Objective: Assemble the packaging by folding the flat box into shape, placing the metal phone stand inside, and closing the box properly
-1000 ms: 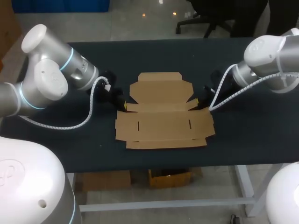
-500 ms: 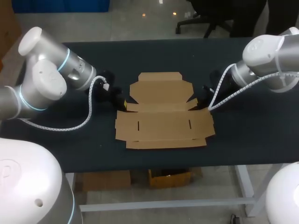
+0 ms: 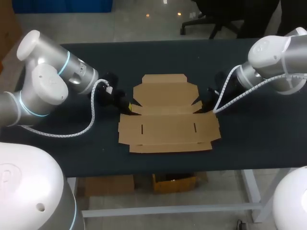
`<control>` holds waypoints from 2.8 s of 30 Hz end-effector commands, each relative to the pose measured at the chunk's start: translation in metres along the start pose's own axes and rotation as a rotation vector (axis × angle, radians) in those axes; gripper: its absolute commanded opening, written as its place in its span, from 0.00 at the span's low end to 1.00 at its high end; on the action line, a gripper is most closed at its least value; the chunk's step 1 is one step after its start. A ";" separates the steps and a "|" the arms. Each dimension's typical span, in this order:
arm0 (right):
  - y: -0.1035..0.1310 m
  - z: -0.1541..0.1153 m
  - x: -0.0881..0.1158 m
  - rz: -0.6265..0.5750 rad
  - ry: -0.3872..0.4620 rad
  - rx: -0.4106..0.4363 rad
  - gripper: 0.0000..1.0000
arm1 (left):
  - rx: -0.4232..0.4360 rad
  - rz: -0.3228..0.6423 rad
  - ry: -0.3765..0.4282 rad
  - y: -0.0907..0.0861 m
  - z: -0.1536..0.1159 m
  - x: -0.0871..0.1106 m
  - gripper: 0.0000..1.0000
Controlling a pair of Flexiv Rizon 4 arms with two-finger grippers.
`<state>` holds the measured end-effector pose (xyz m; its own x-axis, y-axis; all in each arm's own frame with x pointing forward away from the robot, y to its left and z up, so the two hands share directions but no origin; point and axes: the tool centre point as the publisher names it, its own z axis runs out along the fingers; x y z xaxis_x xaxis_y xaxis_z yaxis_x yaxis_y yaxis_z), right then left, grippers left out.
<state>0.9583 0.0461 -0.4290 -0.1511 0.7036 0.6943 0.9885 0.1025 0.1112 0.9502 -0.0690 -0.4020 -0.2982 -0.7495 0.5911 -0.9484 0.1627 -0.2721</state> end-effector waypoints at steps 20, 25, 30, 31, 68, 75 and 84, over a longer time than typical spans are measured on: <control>-0.009 -0.004 0.014 0.047 -0.094 -0.038 0.00 | 0.008 0.003 -0.091 -0.001 0.009 0.013 0.00; -0.011 -0.005 0.016 0.057 -0.116 -0.052 0.00 | 0.006 0.004 -0.115 -0.002 0.010 0.015 0.00; -0.014 -0.006 0.018 0.072 -0.144 -0.067 0.00 | 0.005 0.006 -0.147 -0.003 0.011 0.018 0.00; -0.014 -0.006 0.018 0.077 -0.155 -0.071 0.00 | 0.007 0.006 -0.155 -0.003 0.011 0.018 0.00; -0.014 -0.002 0.028 0.145 -0.277 -0.127 0.00 | 0.037 -0.001 -0.323 -0.003 0.013 0.038 0.00; -0.015 -0.002 0.029 0.153 -0.292 -0.135 0.00 | 0.048 -0.005 -0.338 -0.001 0.011 0.042 0.00; -0.015 -0.001 0.032 0.159 -0.314 -0.149 0.00 | 0.046 0.004 -0.346 -0.002 0.015 0.046 0.00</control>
<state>0.9399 0.0627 -0.4078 0.0312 0.8783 0.4771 0.9858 -0.1058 0.1303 0.9400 -0.1099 -0.3859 -0.2460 -0.9149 0.3202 -0.9388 0.1426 -0.3136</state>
